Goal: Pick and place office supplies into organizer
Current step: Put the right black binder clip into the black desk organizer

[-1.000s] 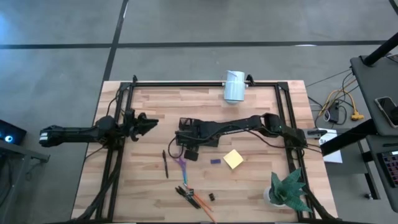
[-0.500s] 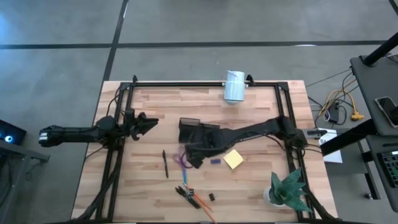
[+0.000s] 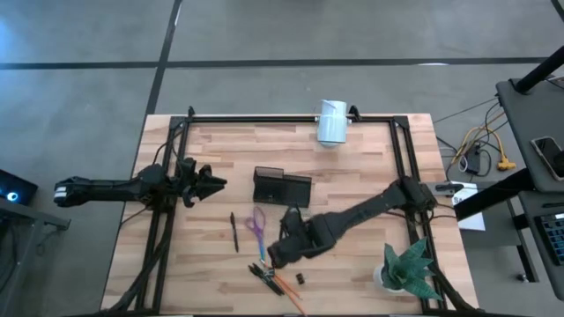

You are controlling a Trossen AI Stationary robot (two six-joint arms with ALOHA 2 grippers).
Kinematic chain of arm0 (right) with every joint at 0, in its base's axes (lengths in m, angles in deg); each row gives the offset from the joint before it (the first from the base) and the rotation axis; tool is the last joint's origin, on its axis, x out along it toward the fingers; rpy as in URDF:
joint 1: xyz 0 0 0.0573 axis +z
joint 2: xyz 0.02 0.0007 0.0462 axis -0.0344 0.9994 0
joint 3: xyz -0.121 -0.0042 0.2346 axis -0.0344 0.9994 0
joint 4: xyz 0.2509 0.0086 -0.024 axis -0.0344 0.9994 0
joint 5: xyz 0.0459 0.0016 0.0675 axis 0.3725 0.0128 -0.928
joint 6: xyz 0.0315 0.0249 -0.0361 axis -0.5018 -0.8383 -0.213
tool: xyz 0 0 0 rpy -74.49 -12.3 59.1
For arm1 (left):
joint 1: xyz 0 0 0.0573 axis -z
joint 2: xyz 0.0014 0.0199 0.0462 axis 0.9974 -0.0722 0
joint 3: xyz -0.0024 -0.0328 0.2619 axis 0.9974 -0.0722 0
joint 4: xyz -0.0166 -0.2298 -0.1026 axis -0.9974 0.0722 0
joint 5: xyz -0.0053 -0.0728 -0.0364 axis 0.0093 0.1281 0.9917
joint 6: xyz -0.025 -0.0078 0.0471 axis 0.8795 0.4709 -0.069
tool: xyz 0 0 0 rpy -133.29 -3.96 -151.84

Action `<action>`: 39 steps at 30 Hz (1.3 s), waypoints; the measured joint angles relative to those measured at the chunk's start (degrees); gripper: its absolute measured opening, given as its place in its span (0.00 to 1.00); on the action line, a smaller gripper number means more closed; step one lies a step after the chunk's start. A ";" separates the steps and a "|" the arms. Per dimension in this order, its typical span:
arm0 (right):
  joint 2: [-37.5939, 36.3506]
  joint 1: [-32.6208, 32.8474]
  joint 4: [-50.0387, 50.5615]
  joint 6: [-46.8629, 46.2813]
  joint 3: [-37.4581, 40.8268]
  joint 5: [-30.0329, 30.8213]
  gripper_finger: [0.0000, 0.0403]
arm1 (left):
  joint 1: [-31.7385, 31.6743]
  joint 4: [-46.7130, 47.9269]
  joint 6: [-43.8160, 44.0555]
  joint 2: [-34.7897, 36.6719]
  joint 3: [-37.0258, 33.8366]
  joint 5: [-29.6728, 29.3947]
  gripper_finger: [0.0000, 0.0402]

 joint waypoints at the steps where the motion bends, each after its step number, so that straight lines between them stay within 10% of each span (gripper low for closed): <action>1: 0.00 0.67 -0.05 -1.79 0.05 -0.03 0.32 | 0.00 -0.02 -0.05 0.03 0.00 0.00 0.33; 13: 0.06 1.47 0.29 -4.87 3.94 -3.35 0.32 | 0.02 -0.05 5.03 0.57 0.00 1.41 0.33; 39: 0.13 -0.65 -1.69 27.09 6.97 -2.92 0.30 | 0.02 -0.06 16.57 0.40 0.00 1.80 0.33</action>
